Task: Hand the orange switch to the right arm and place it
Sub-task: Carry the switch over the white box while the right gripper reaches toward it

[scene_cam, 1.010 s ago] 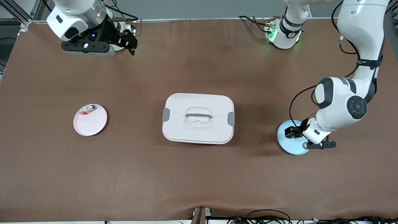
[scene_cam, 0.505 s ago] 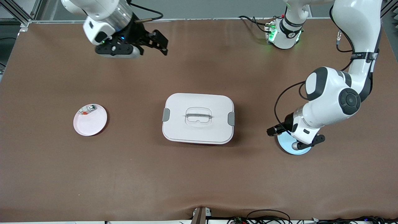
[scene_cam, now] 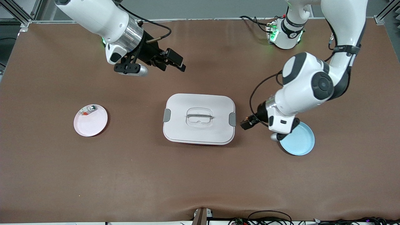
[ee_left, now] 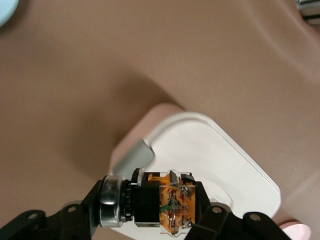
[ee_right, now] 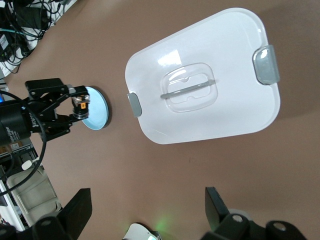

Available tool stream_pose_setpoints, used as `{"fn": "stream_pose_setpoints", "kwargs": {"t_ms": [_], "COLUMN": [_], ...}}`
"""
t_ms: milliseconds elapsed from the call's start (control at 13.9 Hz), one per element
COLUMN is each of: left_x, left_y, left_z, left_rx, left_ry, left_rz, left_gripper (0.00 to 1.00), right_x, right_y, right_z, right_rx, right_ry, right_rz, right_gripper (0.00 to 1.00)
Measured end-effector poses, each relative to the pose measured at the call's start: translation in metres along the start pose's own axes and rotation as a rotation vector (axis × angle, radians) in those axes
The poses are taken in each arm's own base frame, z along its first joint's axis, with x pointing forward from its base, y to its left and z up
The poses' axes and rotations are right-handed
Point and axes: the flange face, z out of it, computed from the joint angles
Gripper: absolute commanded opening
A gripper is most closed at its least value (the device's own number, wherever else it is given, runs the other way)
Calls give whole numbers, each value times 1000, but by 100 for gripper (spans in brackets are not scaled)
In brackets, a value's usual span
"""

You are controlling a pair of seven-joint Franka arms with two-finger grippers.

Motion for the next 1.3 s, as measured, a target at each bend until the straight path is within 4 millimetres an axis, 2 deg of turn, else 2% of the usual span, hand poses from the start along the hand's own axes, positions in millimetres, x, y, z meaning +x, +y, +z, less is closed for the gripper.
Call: {"fn": "stream_pose_setpoints", "kwargs": {"t_ms": [289, 577, 793, 1082, 1298], "left_x": [-58, -95, -108, -116, -121], "left_y": [33, 52, 58, 64, 73], "left_z": [9, 7, 7, 16, 19], "left_rx": [-12, -52, -69, -57, -55], "left_ry": [-26, -157, -241, -302, -327], "left_rz": [-163, -256, -304, -416, -482], "left_gripper": [0, 0, 0, 0, 0], "right_x": [10, 21, 23, 24, 17], "right_y": [12, 39, 53, 55, 53], "right_z": [20, 45, 59, 62, 70], "right_rx": [91, 137, 155, 191, 212], "right_ry": [9, 25, 13, 43, 71], "right_rz": [-50, -59, -52, -49, -50], "right_gripper": [100, 100, 100, 100, 100]}}
